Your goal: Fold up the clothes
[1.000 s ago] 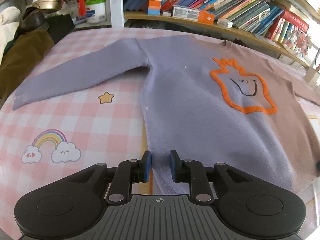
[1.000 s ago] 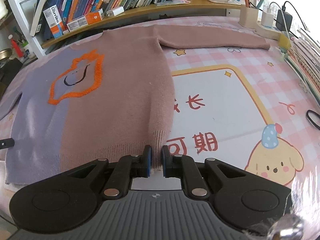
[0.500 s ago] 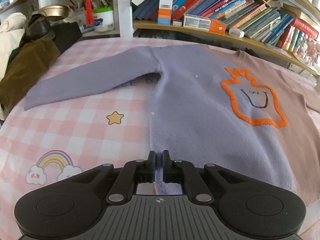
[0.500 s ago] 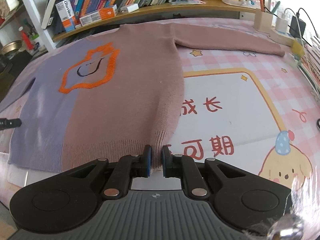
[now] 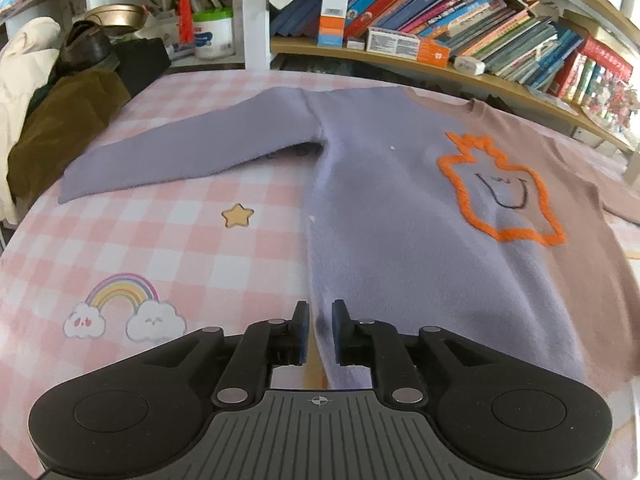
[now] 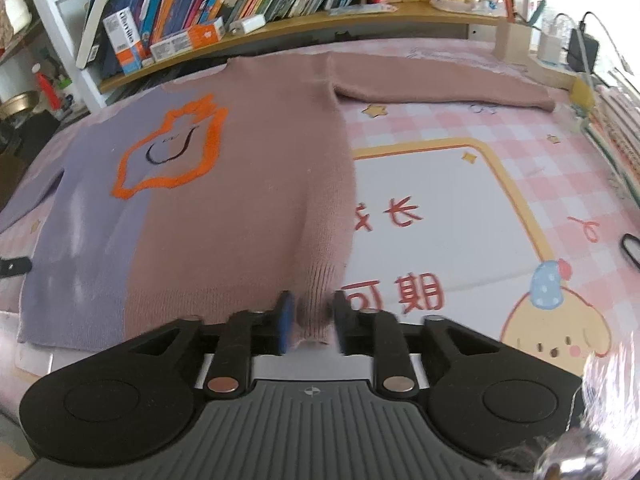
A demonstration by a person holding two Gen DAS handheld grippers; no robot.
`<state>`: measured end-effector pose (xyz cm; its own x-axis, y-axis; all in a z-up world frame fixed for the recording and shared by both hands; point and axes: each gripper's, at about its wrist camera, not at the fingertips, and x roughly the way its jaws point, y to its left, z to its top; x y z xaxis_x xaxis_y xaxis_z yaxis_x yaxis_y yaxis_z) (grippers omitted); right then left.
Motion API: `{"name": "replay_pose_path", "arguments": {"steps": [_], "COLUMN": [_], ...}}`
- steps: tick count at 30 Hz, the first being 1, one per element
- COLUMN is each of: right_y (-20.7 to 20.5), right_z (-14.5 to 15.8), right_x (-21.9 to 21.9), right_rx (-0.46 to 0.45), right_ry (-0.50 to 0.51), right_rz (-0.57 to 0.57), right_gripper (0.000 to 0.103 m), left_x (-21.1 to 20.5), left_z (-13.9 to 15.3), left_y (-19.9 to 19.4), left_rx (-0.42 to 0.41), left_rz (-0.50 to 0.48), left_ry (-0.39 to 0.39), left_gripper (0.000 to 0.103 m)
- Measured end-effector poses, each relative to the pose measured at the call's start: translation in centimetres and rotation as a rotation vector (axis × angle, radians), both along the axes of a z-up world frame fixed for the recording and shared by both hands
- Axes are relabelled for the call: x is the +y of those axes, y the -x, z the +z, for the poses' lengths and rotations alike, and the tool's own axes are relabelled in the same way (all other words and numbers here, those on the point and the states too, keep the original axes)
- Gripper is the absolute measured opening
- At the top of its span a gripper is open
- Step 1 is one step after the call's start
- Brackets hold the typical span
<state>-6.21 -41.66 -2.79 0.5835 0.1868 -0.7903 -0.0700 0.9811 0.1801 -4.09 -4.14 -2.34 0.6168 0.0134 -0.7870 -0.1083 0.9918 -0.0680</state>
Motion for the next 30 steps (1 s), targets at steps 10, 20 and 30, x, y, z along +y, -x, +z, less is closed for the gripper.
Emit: {"name": "replay_pose_path", "arguments": {"steps": [10,20,30], "right_y": [0.6,0.8,1.8], "right_z": [0.1,-0.1,1.3], "right_x": [-0.4,-0.7,-0.7], "right_rx": [-0.017,-0.014,-0.068], "right_ry": [-0.012,-0.022,0.002], "right_rz": [0.013,0.018,-0.008], "right_gripper": [0.011,0.010,0.068], "left_x": [-1.7,-1.4,-3.1], "left_z": [-0.5,-0.2,1.4], "left_y": [2.3,2.9,4.5], "left_rx": [0.017,0.000,-0.051], "left_rz": [-0.026,0.015,0.006], "left_ry": [0.037,0.021,-0.042], "left_gripper": [0.027,0.007,0.056]}}
